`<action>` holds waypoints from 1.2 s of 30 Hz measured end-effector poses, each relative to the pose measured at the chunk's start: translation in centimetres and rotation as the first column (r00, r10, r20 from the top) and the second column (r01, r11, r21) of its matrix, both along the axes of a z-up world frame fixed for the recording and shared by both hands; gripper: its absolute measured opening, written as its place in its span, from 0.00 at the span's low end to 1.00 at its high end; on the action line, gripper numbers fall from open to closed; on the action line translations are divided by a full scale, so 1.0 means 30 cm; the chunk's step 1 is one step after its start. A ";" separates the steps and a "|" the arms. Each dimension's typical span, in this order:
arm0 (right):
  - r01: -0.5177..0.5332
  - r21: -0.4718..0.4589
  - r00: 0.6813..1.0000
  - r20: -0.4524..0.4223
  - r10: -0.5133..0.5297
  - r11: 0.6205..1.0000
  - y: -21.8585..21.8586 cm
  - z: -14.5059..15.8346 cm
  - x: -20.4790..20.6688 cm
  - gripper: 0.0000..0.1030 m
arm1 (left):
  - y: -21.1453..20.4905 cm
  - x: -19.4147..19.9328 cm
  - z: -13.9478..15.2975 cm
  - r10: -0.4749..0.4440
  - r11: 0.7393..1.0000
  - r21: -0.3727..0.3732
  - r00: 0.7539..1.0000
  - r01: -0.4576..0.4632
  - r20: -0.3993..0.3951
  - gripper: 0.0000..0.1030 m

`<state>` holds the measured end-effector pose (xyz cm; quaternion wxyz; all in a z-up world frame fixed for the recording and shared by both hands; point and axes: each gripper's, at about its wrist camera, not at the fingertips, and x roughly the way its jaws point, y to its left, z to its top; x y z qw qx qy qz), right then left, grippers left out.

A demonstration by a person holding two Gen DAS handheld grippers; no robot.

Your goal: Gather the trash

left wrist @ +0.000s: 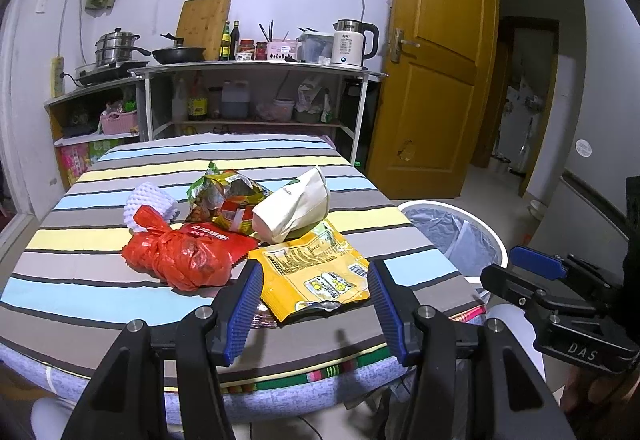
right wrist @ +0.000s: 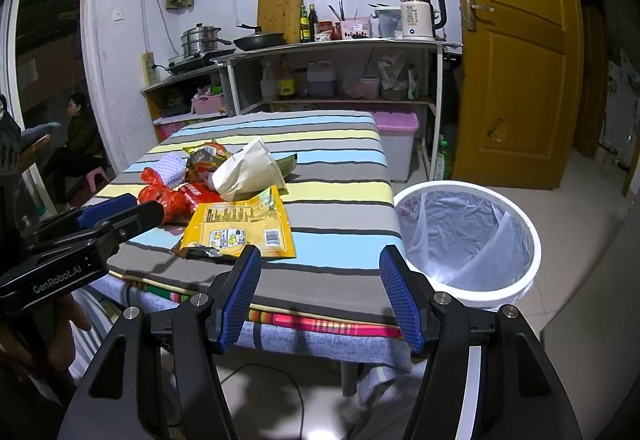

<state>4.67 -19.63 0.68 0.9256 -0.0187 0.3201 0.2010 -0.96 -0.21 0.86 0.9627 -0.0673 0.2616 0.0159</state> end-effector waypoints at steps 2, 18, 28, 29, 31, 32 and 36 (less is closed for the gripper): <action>0.000 0.002 1.000 0.001 0.000 1.000 0.000 0.002 -0.001 0.61 | 0.001 -0.003 0.002 0.001 1.000 -0.001 1.000 -0.001 0.000 0.52; -0.001 0.003 1.000 0.004 0.000 1.000 0.001 0.008 -0.003 0.61 | 0.001 -0.009 0.008 -0.001 1.000 0.001 1.000 0.001 0.007 0.52; -0.003 -0.003 1.000 0.005 0.003 1.000 0.004 0.010 -0.006 0.61 | 0.001 -0.013 0.013 -0.004 1.000 0.000 1.000 0.004 0.009 0.52; -0.003 -0.004 1.000 0.007 0.003 1.000 0.002 0.010 -0.006 0.61 | 0.001 -0.012 0.012 -0.004 1.000 0.000 1.000 0.004 0.010 0.52; -0.003 -0.002 1.000 0.007 0.003 1.000 0.000 0.012 -0.006 0.61 | 0.000 -0.012 0.010 -0.005 1.000 0.001 1.000 0.005 0.010 0.52; -0.001 -0.003 1.000 0.008 0.001 1.000 0.001 0.011 -0.007 0.61 | 0.001 -0.013 0.012 -0.005 1.000 0.001 1.000 0.005 0.009 0.52; -0.001 -0.004 1.000 0.008 0.002 1.000 0.000 0.012 -0.008 0.61 | 0.001 -0.013 0.012 -0.002 1.000 0.001 1.000 0.002 0.011 0.52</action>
